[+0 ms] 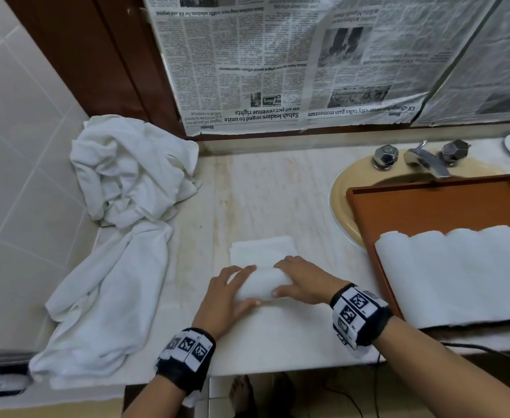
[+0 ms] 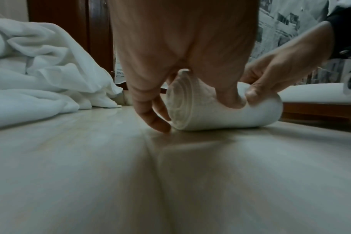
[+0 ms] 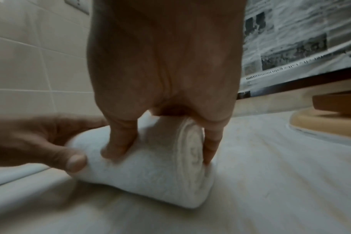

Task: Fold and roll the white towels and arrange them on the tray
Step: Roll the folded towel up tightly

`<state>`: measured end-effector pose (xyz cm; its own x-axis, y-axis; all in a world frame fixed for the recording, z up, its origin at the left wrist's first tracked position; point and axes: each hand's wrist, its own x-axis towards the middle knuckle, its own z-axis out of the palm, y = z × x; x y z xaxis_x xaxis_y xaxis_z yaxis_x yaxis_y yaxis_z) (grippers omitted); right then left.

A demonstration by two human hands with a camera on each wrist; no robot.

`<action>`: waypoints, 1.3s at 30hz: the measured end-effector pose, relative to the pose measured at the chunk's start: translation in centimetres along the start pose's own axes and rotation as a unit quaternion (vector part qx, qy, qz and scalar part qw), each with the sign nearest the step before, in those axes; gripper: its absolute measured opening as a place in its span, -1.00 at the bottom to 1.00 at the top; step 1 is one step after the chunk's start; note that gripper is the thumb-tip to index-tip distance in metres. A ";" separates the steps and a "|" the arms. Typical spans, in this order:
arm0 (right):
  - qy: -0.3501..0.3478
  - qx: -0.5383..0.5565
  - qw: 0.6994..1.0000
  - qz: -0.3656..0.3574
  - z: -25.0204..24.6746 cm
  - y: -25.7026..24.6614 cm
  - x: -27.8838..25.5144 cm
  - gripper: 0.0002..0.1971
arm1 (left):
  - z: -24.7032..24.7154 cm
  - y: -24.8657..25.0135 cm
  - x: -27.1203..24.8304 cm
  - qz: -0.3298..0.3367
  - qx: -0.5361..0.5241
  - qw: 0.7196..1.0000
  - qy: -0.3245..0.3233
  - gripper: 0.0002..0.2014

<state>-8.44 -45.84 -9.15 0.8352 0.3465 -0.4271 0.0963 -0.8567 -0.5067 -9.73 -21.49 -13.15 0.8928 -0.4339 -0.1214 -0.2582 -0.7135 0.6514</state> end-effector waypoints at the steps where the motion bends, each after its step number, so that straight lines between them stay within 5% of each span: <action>1: -0.008 0.003 1.000 0.007 0.0 -0.1 -0.1 -0.39 | -0.4 -0.2 0.6 -0.015 -0.009 1.000 -0.023 -0.28; 4: 0.064 -0.014 0.998 0.020 1.6 -0.6 -1.3 -0.36 | -2.4 0.0 3.0 -0.029 -0.016 0.994 -0.107 -0.33; 6: 0.164 -0.102 0.981 -0.005 3.2 -1.0 -2.4 -0.35 | -3.5 0.3 4.2 -0.032 -0.022 0.987 -0.154 -0.38; 8: 0.188 -0.166 0.968 0.002 4.6 -1.4 -3.0 -0.26 | -3.9 0.5 4.7 -0.048 -0.041 0.983 -0.173 -0.39; 11: 0.192 -0.182 0.964 0.026 5.5 -1.6 -2.7 -0.08 | -3.3 1.0 4.5 -0.084 -0.045 0.981 -0.168 -0.36; 15: 0.153 -0.180 0.970 0.054 4.2 -1.2 -1.3 -0.24 | -1.7 1.1 2.5 -0.080 -0.109 0.989 -0.062 -0.15; 19: 0.089 -0.156 0.982 0.057 1.6 -1.3 0.1 -0.22 | -0.7 0.9 0.9 -0.066 -0.123 0.990 0.022 -0.29; 28: 0.211 -0.221 0.952 -0.025 3.9 -1.3 -1.5 -0.28 | -4.0 0.5 4.9 -0.141 -0.081 0.978 -0.131 -0.50; 32: 0.203 -0.191 0.960 0.009 3.3 -1.3 -1.0 -0.40 | -3.2 1.5 4.2 -0.176 -0.103 0.976 -0.070 -0.43; 36: 0.099 -0.173 0.979 0.046 1.6 -1.7 -0.5 -0.34 | -1.6 1.9 2.2 -0.205 -0.110 0.973 0.012 -0.23; 39: 0.053 -0.104 0.991 0.071 1.5 -1.9 -1.1 -0.31 | -1.9 1.5 1.7 -0.115 -0.087 0.990 0.009 -0.28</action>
<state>-10.39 -44.06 -8.86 0.8996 0.1849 -0.3957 0.0748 -0.9578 -0.2775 -7.97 -22.29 -10.95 0.9275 -0.2600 -0.2686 0.0185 -0.6858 0.7275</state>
